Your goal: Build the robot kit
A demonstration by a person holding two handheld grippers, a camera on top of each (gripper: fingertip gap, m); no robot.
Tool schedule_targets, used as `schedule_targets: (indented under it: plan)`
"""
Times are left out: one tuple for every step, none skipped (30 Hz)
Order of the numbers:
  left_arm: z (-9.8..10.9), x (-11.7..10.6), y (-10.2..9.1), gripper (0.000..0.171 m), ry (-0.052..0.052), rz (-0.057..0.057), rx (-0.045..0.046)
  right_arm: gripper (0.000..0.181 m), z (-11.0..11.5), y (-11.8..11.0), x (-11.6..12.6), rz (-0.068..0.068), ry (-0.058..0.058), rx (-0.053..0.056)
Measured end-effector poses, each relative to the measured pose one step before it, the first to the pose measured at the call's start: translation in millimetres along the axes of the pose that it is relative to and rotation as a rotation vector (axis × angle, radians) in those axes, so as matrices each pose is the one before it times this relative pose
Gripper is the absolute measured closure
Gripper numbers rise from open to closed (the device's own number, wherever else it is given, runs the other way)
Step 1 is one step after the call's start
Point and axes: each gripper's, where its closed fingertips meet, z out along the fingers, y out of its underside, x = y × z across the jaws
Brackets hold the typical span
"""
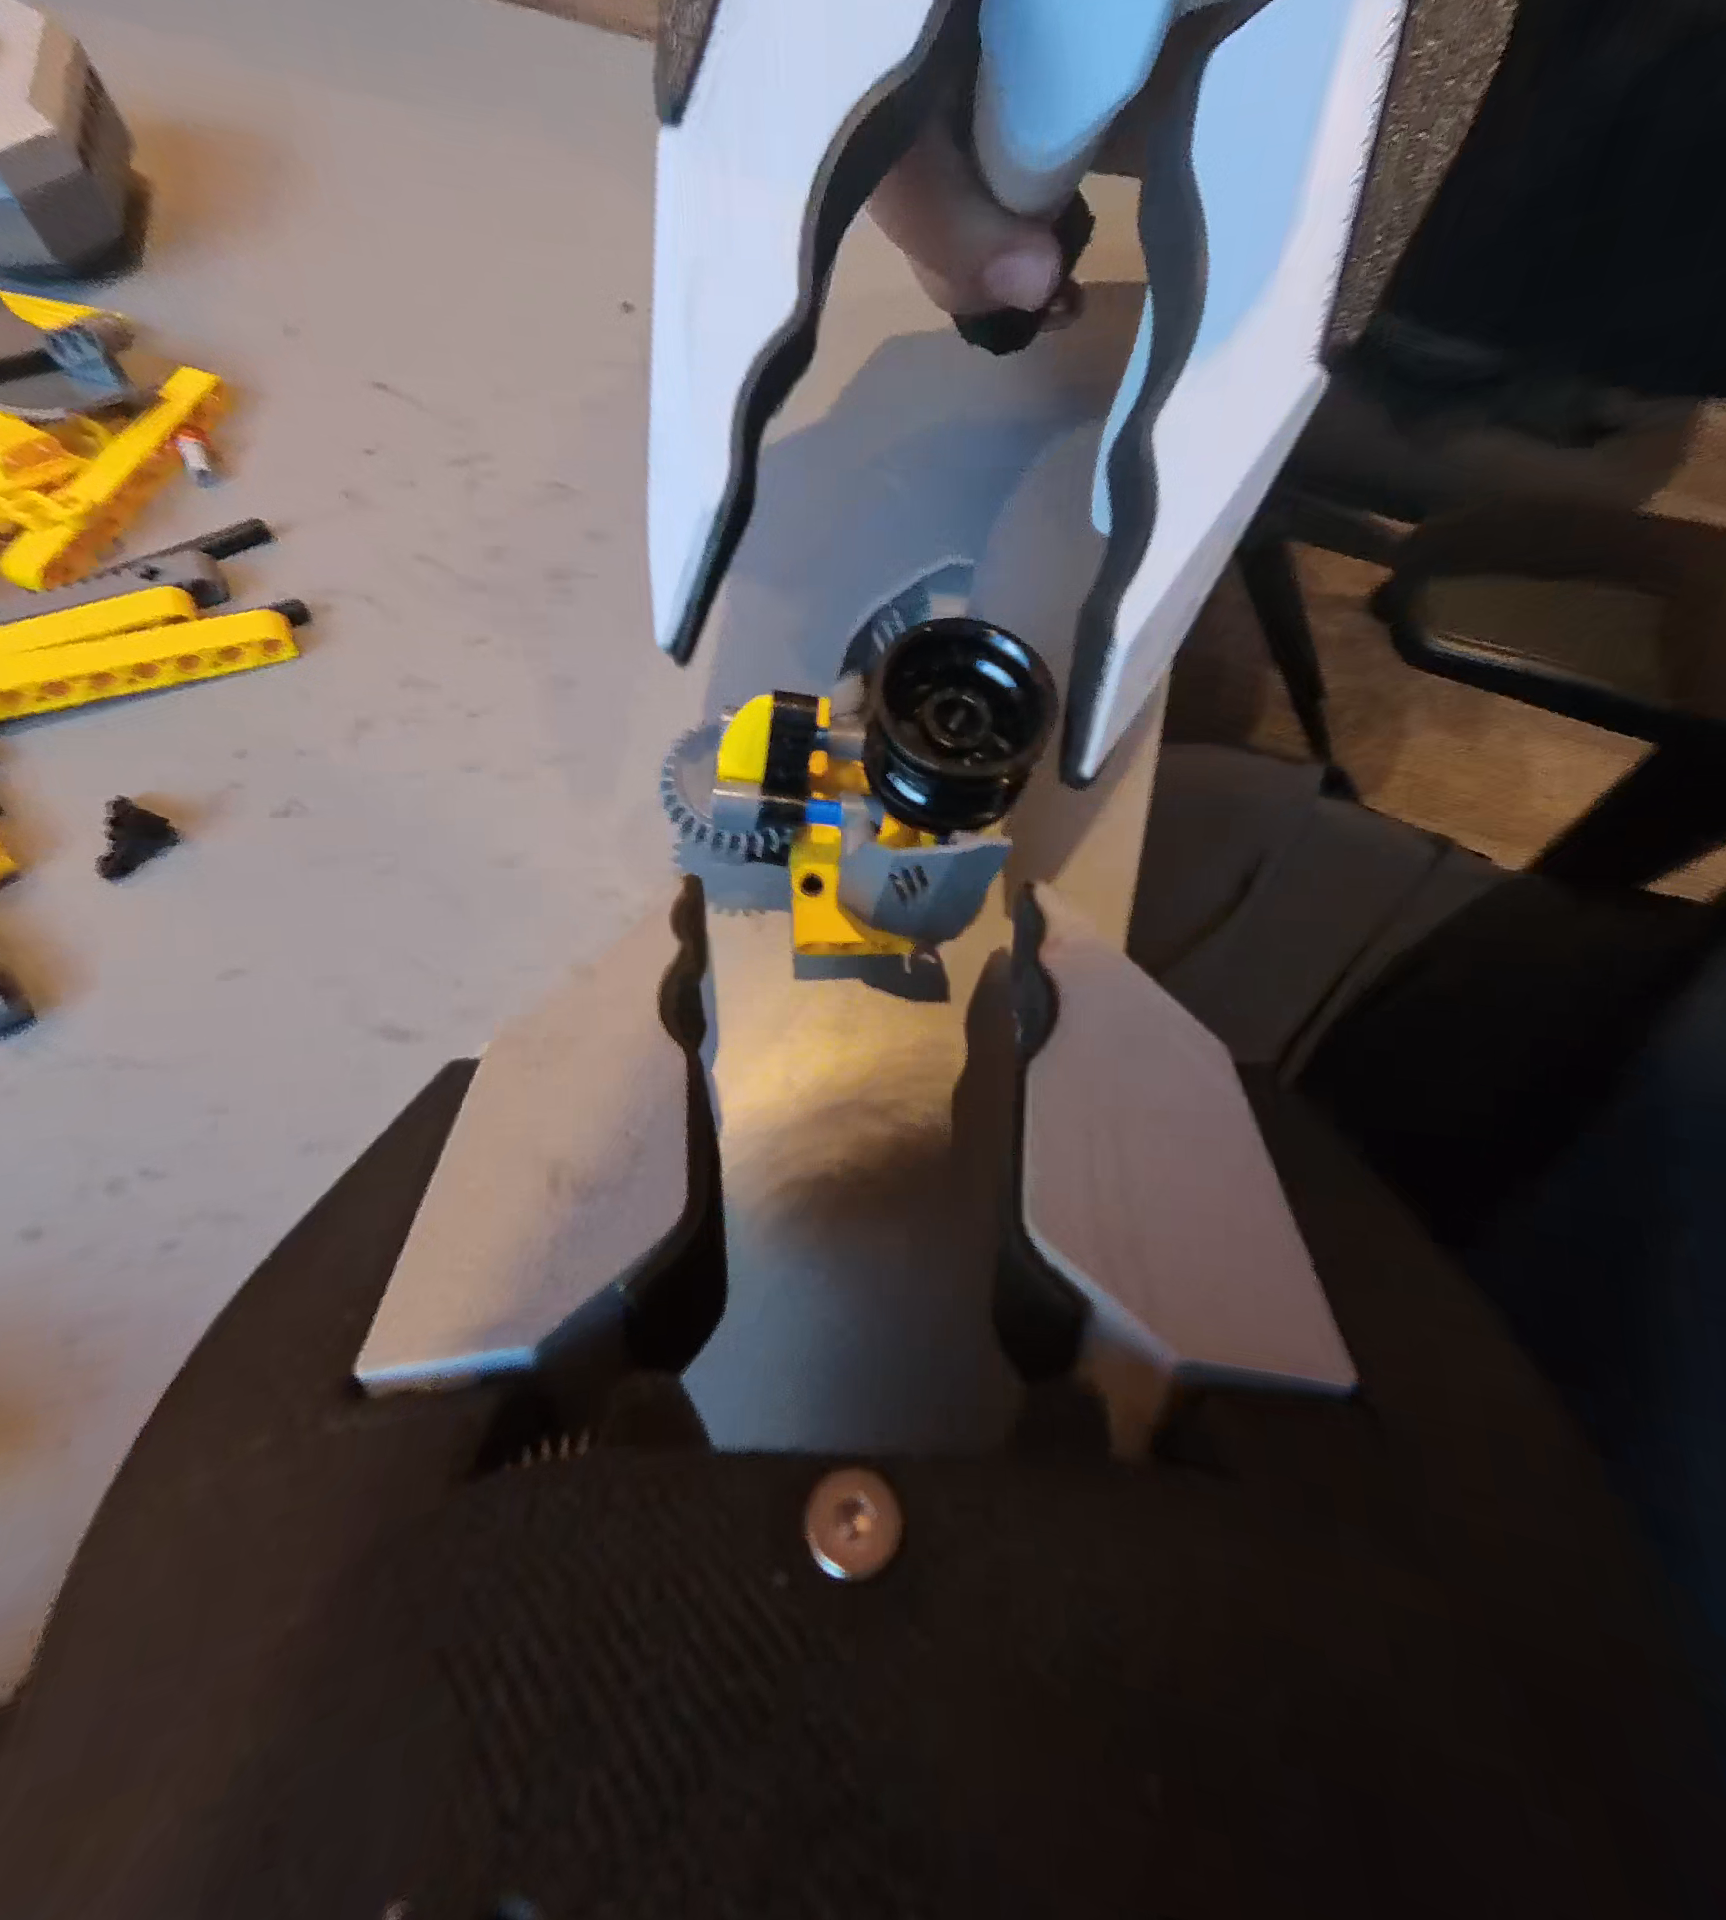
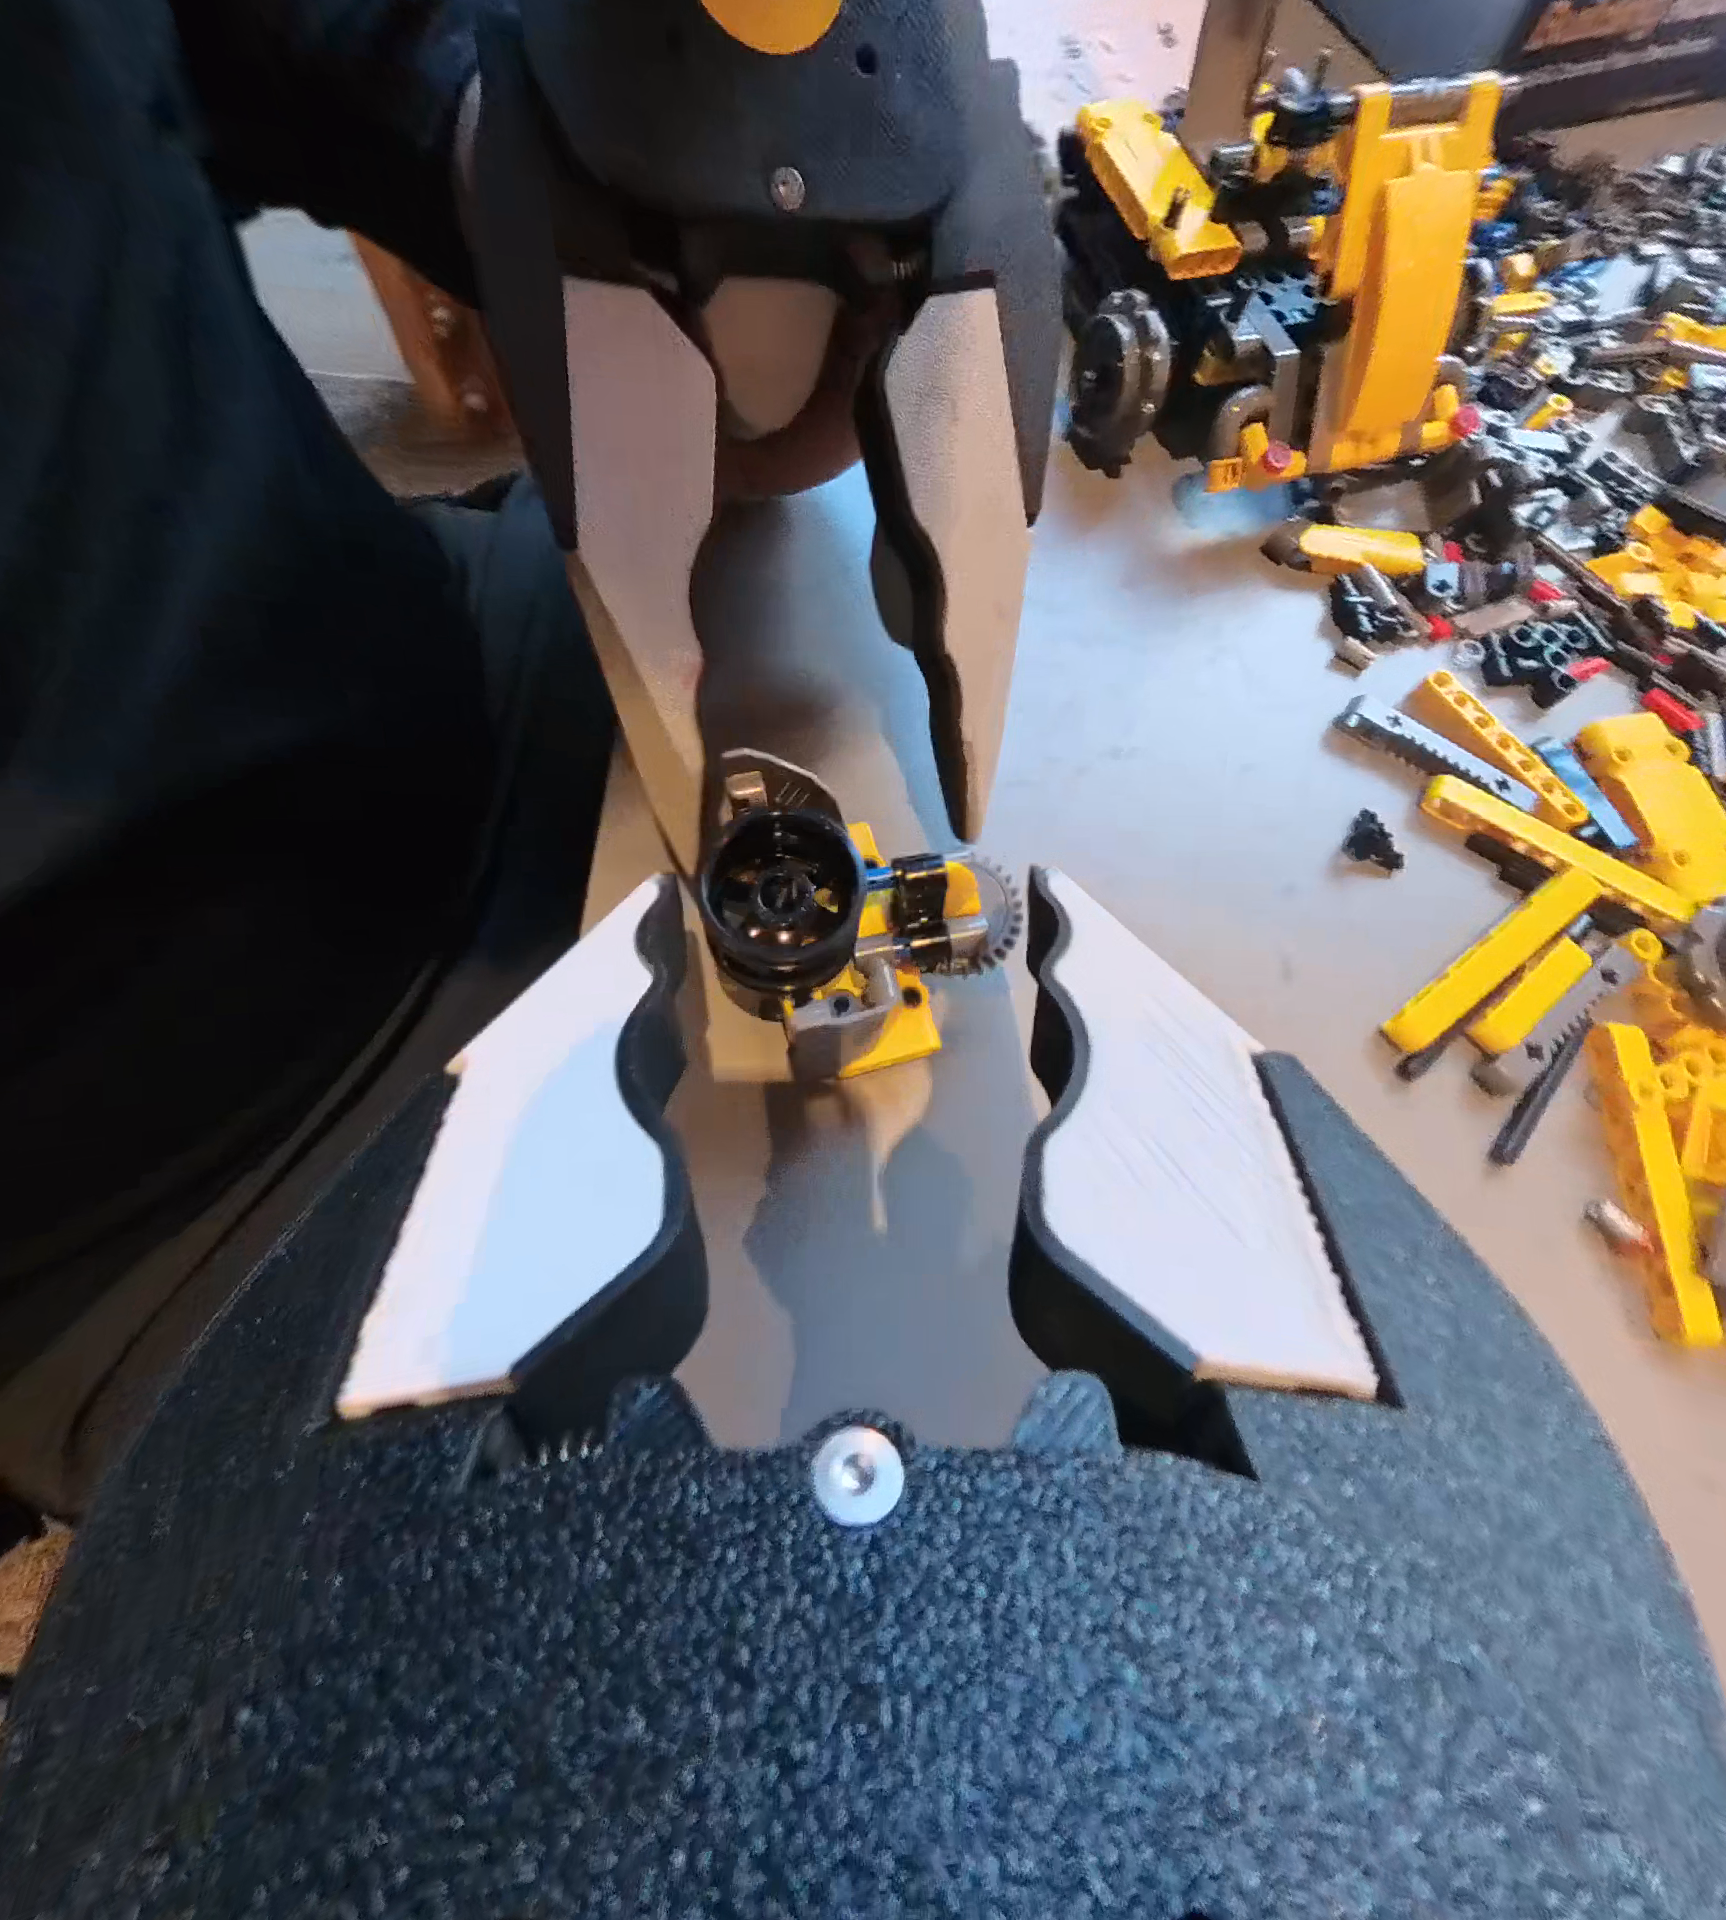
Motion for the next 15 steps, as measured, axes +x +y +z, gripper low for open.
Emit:
schedule_targets:
  plan:
    - [0.5,-0.74,-2.35,0.118,-0.0143,0.0145,0.00929,0.115,1.19,-0.13,0.43,-0.0106,-0.0257,-0.0039]
    - [0.77,1.83,-1.06,0.124,0.0025,0.0157,0.00253,0.115,1.77,0.76,-0.49,-0.009,-0.026,-0.0102]
    - [1.24,0.57,1.06,0.127,-0.0052,0.0125,-0.01073,0.115,2.08,1.45,-0.49,-0.007,-0.0211,-0.0135]
    - [1.59,0.2,1.89,0.13,-0.0073,0.0103,-0.01564,0.114,2.34,1.45,0.44,-0.0047,-0.0102,-0.0108]
    - [1.48,1.17,1.43,0.131,0.0003,0.0117,-0.01287,0.114,2.18,1.21,0.1,-0.0009,-0.0091,-0.0054]
    - [0.95,-0.31,0.9,0.131,-0.0069,0.0076,-0.0088,0.115,1.75,0.89,-0.86,0.0028,-0.011,-0.001]
    - [0.62,-1.19,0.19,0.132,-0.0092,0.0054,-0.00359,0.118,1.4,0.88,-0.71,0.0053,-0.007,0.0008]
    - [0.45,-0.31,-0.2,0.135,0.0004,0.0048,-0.00047,0.121,1.05,1.13,-0.43,0.005,-0.0012,-0.0006]
    - [0.21,-0.53,-0.28,0.138,0.0016,0.0021,-0.00029,0.12,0.8,1.17,-0.15,0.0019,0.0049,-0.0004]
    - [0.12,-0.33,-0.17,0.141,0.0042,0.0016,0.00092,0.12,0.81,0.72,0.18,0.0004,0.0088,0.0032]
    - [0.23,-0.02,-0.04,0.141,0.0072,0.0019,-0.00031,0.118,0.73,0.54,-0.29,0.0024,0.0041,0.0046]
    - [0.22,-0.11,-0.19,0.141,0.0056,0.0044,0.00007,0.116,0.66,0.7,-0.49,0.0037,0.001,0.002]
    - [0.12,-0.78,-0.04,0.141,0.0007,0.0062,-0.00079,0.116,0.39,0.84,0.37,0.0017,0.0043,0.0014]
    - [0.14,-0.76,0.14,0.141,-0.0001,0.0074,-0.00146,0.116,-0.05,0.21,0.46,0.0006,0.0027,0.0041]
    - [0.27,-0.24,-0.01,0.141,0.0031,0.0071,-0.00099,0.116,-0.27,-0.14,0.08,0.0042,-0.0026,0.0059]
